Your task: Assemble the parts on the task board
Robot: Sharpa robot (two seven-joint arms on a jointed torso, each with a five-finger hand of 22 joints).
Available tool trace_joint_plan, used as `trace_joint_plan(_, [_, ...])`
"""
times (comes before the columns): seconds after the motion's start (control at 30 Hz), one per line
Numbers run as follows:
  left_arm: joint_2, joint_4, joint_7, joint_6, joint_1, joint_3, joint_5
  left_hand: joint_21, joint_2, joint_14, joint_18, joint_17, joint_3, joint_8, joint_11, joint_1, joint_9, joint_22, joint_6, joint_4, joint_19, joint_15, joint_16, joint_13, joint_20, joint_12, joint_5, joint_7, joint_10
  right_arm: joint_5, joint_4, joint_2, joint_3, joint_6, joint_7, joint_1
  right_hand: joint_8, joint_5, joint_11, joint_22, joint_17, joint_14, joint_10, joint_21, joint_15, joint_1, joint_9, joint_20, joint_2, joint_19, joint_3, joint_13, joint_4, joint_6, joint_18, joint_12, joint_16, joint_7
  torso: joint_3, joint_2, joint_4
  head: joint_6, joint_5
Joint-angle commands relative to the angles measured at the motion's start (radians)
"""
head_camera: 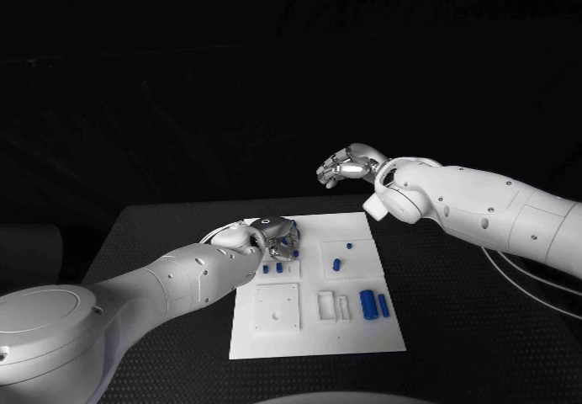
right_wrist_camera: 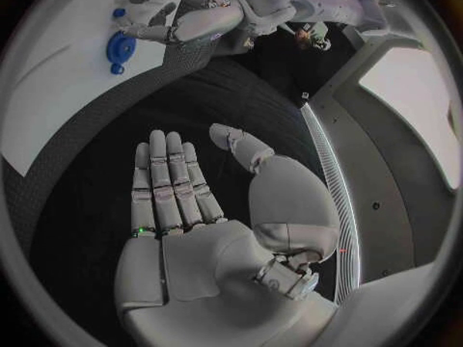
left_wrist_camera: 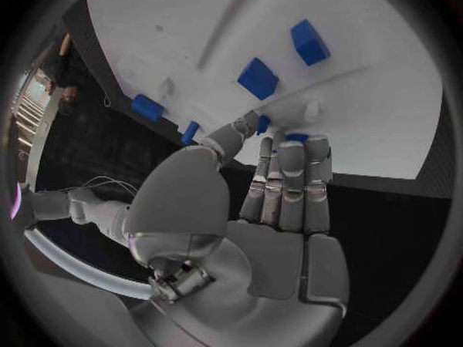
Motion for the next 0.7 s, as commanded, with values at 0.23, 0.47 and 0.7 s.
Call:
trace_joint_plan(0.23, [0.013,-0.012,-0.016,0.021,-0.006,0.001,-0.008,0.018,0.018,0.020,0.081,0.010,0.005,0.003,-0.007,0.001,-0.012,0.021,-0.004,0.003,0.013,-0.004,0.037,-0.001,-0.004,-0.006,0.005,0.013,0.028,0.000,0.002,0.000,0.001,0.000,0.007,0.001,0.006,0.004,0.001,0.024,-0.001,-0.004,0.006,-0.007,0.003,0.002,-0.001,-0.002,-0.006,0.006,0.005,-0.002,0.002,-0.008,-0.014,0.005,0.004,-0.001,-0.0005,0.000,-0.0002,-0.001,-0.004])
trace_joint_plan(0.47, [0.021,-0.025,-0.015,0.031,-0.010,0.001,-0.008,0.021,0.023,0.019,0.081,0.011,0.005,0.002,-0.010,-0.002,-0.015,0.021,-0.004,0.005,0.014,-0.007,0.043,-0.002,-0.006,-0.009,0.004,0.013,0.031,0.000,0.003,0.002,0.001,0.000,0.007,0.002,0.006,0.004,0.001,0.024,-0.002,-0.004,0.006,-0.007,0.003,0.002,-0.001,-0.002,-0.006,0.007,0.005,-0.002,0.002,-0.008,-0.014,0.005,0.004,-0.001,0.0000,0.001,-0.0002,-0.002,-0.006])
trace_joint_plan(0.7, [0.024,-0.027,-0.015,0.031,-0.011,0.000,-0.008,0.023,0.028,0.019,0.080,0.011,0.005,0.004,-0.013,-0.006,-0.017,0.021,-0.001,0.008,0.014,-0.009,0.047,-0.003,-0.007,-0.011,0.003,0.012,0.034,0.000,0.004,0.003,0.001,-0.001,0.007,0.003,0.006,0.004,0.001,0.024,-0.002,-0.004,0.006,-0.007,0.003,0.002,-0.002,-0.002,-0.006,0.007,0.005,-0.002,0.002,-0.007,-0.015,0.005,0.004,-0.001,-0.0002,0.001,-0.0005,-0.003,-0.010])
